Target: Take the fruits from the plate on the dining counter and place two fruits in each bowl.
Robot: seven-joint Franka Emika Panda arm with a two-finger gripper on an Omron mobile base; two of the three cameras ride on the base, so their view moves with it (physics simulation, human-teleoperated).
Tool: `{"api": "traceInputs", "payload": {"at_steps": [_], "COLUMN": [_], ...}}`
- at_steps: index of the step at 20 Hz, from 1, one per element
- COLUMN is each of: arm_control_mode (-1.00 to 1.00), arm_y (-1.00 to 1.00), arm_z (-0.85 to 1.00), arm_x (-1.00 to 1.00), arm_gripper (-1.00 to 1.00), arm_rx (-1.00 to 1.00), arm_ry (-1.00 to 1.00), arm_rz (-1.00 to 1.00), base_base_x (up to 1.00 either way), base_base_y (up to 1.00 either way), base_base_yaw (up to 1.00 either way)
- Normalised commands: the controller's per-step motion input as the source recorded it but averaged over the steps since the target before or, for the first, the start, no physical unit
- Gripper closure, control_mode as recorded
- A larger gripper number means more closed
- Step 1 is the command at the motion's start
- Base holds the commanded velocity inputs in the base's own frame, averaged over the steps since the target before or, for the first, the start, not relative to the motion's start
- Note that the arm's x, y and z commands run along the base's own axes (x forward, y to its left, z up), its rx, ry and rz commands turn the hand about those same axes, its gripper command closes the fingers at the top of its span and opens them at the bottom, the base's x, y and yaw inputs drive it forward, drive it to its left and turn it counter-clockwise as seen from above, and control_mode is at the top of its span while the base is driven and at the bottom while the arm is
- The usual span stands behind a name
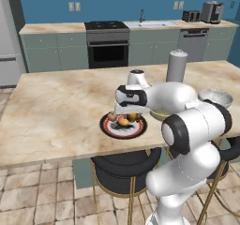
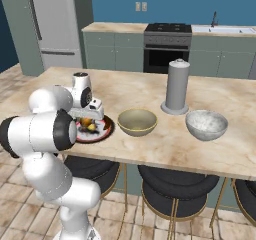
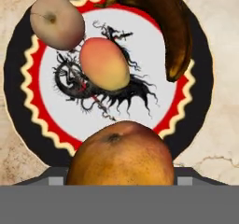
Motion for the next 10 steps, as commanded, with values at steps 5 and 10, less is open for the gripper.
{"api": "traceInputs", "payload": {"at_steps": [5, 10], "arm_control_mode": [-1.0, -1.0], "arm_y": [-0.82, -0.98], "arm_z": [0.64, 0.15], "arm_x": [0.13, 0.35], "arm_gripper": [1.0, 1.0], "arm_rx": [0.0, 0.0], "arm_ry": [0.0, 0.0], "arm_rz": [-0.05, -0.07], "base_base_x": [0.0, 0.0], "base_base_y": [0.0, 0.0], "base_base_yaw": [0.0, 0.0]}}
